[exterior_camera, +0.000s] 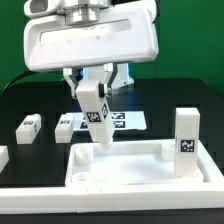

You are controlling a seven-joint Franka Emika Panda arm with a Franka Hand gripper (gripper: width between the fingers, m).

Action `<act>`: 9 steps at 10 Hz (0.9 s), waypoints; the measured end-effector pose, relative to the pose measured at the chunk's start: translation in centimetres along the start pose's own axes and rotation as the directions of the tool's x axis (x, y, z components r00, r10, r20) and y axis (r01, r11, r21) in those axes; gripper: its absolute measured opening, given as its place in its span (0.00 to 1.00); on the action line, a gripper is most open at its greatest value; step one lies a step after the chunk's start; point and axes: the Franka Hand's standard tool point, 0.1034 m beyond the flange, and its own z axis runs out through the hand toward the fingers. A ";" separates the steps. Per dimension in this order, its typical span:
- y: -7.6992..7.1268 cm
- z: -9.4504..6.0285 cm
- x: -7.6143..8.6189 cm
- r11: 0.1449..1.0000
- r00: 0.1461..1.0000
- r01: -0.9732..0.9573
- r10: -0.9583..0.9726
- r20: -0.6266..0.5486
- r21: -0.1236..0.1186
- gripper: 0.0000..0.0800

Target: Assemble desk

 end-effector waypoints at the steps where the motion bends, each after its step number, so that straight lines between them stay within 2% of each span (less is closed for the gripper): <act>1: -0.8 -0.4 1.0 0.999 0.996 -0.032 0.033 -0.088 0.004 0.36; 2: -2.0 -0.3 0.9 0.999 0.988 -0.044 0.045 -0.151 0.009 0.36; 4: -1.8 -0.1 1.0 1.000 0.963 -0.016 0.013 -0.269 -0.006 0.36; 5: -1.9 0.2 0.7 1.000 0.964 -0.014 0.011 -0.264 -0.008 0.36; 6: -1.6 0.3 0.7 1.000 0.965 -0.001 -0.003 -0.263 -0.015 0.36; 9: 0.1 1.0 -0.1 0.997 0.964 0.053 -0.066 -0.256 -0.058 0.36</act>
Offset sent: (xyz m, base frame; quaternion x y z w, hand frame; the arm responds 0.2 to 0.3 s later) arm 0.0000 0.0000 0.0000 0.0000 0.1938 0.0000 0.9810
